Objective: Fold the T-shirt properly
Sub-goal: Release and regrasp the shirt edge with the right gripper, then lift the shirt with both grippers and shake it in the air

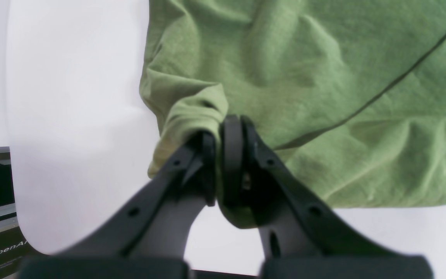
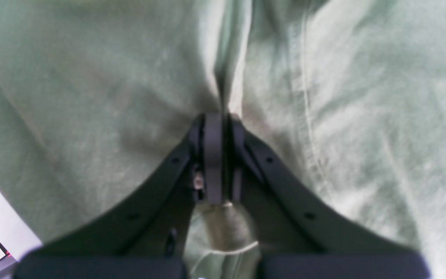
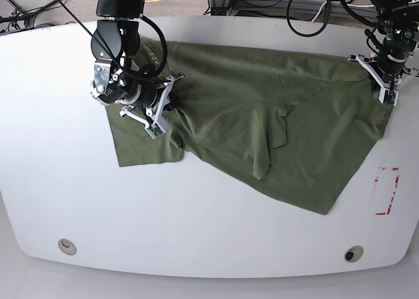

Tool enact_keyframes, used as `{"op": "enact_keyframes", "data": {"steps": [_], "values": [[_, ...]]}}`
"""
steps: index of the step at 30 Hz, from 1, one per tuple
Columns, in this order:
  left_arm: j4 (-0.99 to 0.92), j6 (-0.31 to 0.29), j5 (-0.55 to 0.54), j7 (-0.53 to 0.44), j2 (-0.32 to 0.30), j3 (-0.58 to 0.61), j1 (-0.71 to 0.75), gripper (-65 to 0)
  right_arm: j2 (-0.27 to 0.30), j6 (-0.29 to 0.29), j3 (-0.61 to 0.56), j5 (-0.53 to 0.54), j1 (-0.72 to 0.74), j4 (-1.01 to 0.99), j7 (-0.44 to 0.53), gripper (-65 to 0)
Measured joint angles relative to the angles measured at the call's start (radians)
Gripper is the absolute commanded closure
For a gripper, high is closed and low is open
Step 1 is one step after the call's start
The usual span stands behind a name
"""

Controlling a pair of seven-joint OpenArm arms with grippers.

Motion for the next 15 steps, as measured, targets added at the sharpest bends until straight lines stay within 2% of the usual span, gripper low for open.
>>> {"op": "enact_keyframes", "data": {"steps": [8,11,15], "values": [[0.0,0.0,-0.008,-0.002,0.0,0.003,-0.024,0.0,0.003,0.002,0.006,0.003,-0.097,0.212,-0.006,0.0],[0.0,0.005,0.004,0.005,0.0,0.04,-0.047,0.0,0.009,0.0,0.011,0.001,-0.126,0.288,-0.006,0.0],[0.004,-0.001,-0.015,-0.004,0.006,0.082,-0.101,0.0,0.002,0.003,0.083,0.002,-0.138,0.333,-0.006,0.0]]}}
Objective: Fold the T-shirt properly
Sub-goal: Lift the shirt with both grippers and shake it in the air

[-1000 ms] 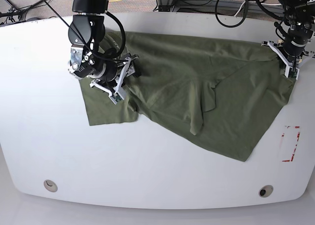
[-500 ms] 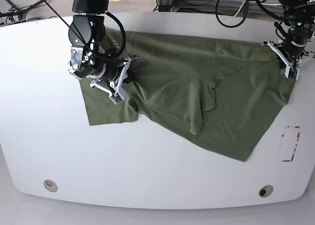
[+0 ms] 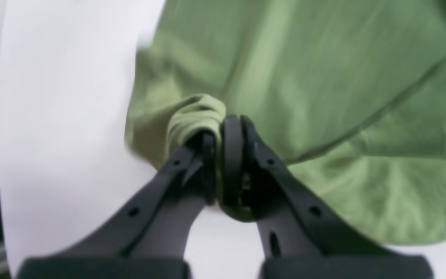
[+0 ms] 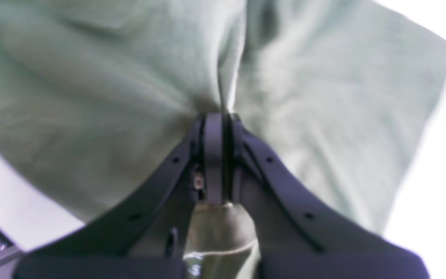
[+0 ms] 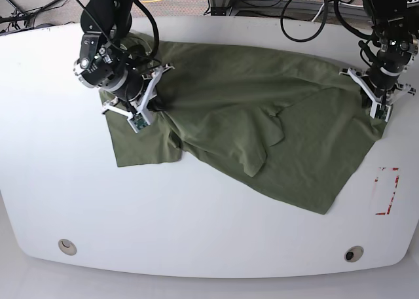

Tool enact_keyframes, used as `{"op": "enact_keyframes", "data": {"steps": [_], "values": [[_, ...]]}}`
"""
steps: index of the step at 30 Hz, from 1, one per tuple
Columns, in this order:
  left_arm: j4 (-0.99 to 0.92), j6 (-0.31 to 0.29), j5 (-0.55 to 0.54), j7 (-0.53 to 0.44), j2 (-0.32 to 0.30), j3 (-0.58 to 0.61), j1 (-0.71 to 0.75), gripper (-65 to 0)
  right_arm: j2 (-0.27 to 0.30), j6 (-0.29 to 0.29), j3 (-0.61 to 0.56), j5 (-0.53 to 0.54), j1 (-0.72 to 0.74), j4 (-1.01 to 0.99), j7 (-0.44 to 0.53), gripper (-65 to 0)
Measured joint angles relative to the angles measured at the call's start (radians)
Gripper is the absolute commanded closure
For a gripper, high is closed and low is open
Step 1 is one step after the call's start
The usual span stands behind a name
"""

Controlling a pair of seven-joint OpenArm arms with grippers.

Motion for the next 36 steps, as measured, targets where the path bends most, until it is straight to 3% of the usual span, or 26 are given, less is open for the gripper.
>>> {"op": "enact_keyframes", "data": {"steps": [6,10,19,24,28,36], "values": [[0.029,0.002,0.019,0.017,0.087,0.015,-0.109,0.0,0.026,0.0,0.12,-0.014,0.073,-0.006,-0.016,0.0],[0.043,0.006,0.02,0.011,0.086,0.076,-0.205,0.0,0.091,0.0,0.131,-0.009,0.185,-0.015,-0.085,0.0],[0.044,0.006,0.011,0.028,0.086,0.151,-0.412,0.0,0.207,0.0,0.126,-0.002,0.446,-0.142,-0.116,0.0],[0.047,0.001,0.004,0.154,0.087,0.154,-0.591,0.0,0.255,0.006,0.119,0.017,0.588,-0.22,-0.123,0.0],[0.049,0.001,-0.007,0.178,0.087,0.155,-0.737,0.0,0.293,0.004,0.114,0.023,0.73,-0.266,-0.182,0.0],[0.047,0.002,0.054,0.182,0.059,0.18,-1.032,0.0,0.39,0.004,-0.062,0.026,1.027,-0.291,-0.194,0.0]]}}
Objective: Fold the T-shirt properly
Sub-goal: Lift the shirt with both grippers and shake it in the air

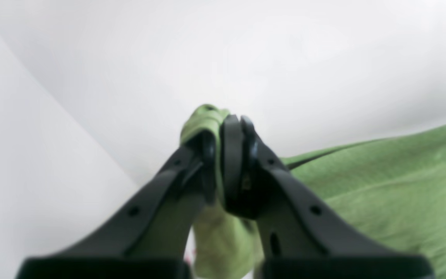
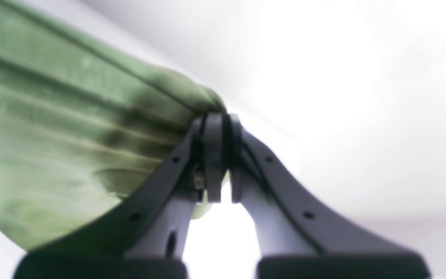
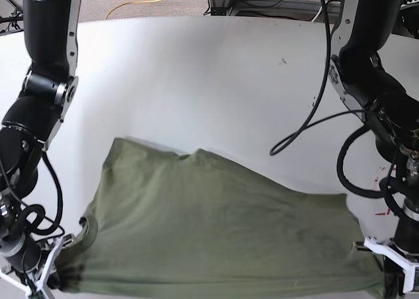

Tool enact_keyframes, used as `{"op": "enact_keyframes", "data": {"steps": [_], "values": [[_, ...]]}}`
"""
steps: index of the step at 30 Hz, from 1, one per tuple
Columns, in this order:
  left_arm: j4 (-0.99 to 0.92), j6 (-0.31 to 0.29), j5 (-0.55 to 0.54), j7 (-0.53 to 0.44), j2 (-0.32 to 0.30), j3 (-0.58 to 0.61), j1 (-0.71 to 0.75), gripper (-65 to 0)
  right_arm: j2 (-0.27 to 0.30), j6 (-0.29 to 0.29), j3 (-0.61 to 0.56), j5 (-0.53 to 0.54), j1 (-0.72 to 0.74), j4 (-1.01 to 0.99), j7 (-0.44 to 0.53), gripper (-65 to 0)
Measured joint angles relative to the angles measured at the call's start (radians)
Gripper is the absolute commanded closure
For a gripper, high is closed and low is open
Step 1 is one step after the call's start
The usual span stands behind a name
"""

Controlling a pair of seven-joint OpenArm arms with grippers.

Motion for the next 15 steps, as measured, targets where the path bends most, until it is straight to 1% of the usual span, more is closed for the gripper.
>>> {"op": "enact_keyframes", "data": {"steps": [1,3,6,8,10,12,13,15], "values": [[0.001,0.0,0.0,-0.003,-0.012,0.014,-0.031,0.0,0.004,-0.001,-0.014,0.001,0.039,0.0,-0.002,0.0],[0.002,-0.003,0.002,0.037,-0.033,0.034,-0.086,0.0,0.014,0.001,-0.048,0.005,0.113,-0.002,-0.029,0.0],[0.0,-0.002,-0.003,0.059,-0.044,0.044,-0.164,0.0,0.023,-0.002,-0.082,-0.002,0.217,-0.002,-0.041,0.0],[0.003,-0.001,0.0,0.059,-0.048,0.051,-0.178,0.0,0.025,-0.004,-0.102,0.0,0.264,0.003,-0.036,0.0],[0.004,-0.001,0.009,0.069,-0.052,0.071,-0.167,0.0,0.027,-0.003,-0.109,0.002,0.281,0.011,-0.036,0.0],[0.005,-0.002,0.008,0.083,-0.051,0.079,-0.127,0.0,0.032,-0.003,-0.107,0.002,0.274,0.025,-0.06,0.0],[0.006,0.0,0.002,0.075,-0.051,0.08,-0.1,0.0,0.036,-0.003,-0.107,0.001,0.263,0.039,-0.07,0.0],[0.007,-0.003,0.001,0.089,-0.045,0.079,-0.033,0.0,0.049,-0.002,-0.104,0.005,0.207,0.075,-0.066,0.0]]}}
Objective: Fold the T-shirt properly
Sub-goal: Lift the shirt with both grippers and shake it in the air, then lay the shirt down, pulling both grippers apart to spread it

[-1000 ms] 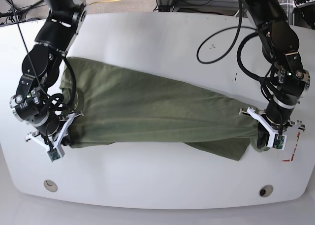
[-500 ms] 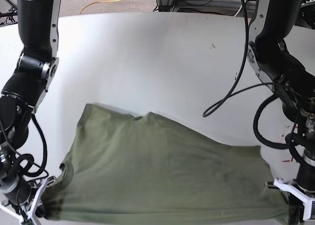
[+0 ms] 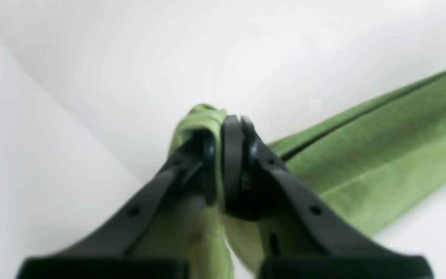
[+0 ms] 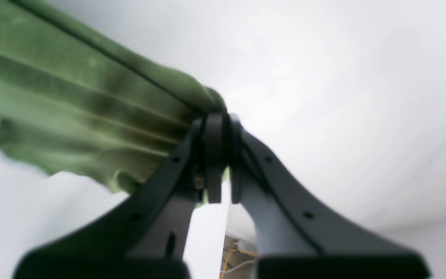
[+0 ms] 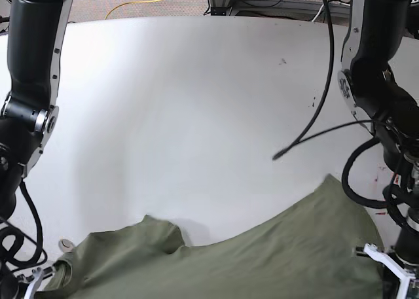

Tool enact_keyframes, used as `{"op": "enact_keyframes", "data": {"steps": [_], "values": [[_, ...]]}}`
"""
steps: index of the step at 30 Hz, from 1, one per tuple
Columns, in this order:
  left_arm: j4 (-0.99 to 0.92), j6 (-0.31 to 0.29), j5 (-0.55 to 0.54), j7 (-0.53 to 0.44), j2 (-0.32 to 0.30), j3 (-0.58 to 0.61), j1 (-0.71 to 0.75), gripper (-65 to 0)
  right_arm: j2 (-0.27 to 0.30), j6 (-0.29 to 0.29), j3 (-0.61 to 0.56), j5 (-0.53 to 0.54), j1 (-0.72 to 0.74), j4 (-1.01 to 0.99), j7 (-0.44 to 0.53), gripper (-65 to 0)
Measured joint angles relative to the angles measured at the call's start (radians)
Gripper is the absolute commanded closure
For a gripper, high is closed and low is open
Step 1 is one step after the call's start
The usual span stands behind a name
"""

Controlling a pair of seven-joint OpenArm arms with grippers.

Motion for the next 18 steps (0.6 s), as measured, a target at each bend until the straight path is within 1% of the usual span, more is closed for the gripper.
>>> {"op": "enact_keyframes", "data": {"steps": [3,5,7,9,11,14,16,18], "values": [[-0.001,-0.003,-0.008,0.009,0.004,-0.01,0.072,0.0,0.004,0.0,0.037,0.001,-0.108,0.037,0.004,0.0],[0.005,-0.003,-0.01,-0.013,0.002,-0.021,0.129,0.0,-0.003,0.002,0.074,0.002,-0.224,0.072,0.002,0.0],[0.005,-0.011,-0.008,-0.009,0.001,-0.026,0.19,0.0,-0.012,0.006,0.121,0.022,-0.352,0.12,-0.002,0.0],[0.003,-0.045,-0.007,-0.009,0.001,-0.026,0.256,0.0,-0.019,0.002,0.151,0.016,-0.436,0.153,0.0,0.0],[0.002,-0.106,-0.01,-0.003,0.004,-0.025,0.328,0.0,-0.038,0.002,0.193,0.01,-0.537,0.177,0.002,0.0],[0.002,-0.142,-0.005,-0.006,0.006,-0.025,0.425,0.0,-0.069,0.002,0.249,0.006,-0.657,0.193,0.012,0.0],[0.003,-0.153,-0.005,-0.018,0.006,-0.024,0.499,0.0,-0.097,0.002,0.285,-0.006,-0.743,0.195,0.033,0.0],[0.002,-0.159,-0.004,-0.007,0.009,-0.022,0.58,0.0,-0.118,0.005,0.3,-0.005,-0.83,0.192,0.061,0.0]]}}
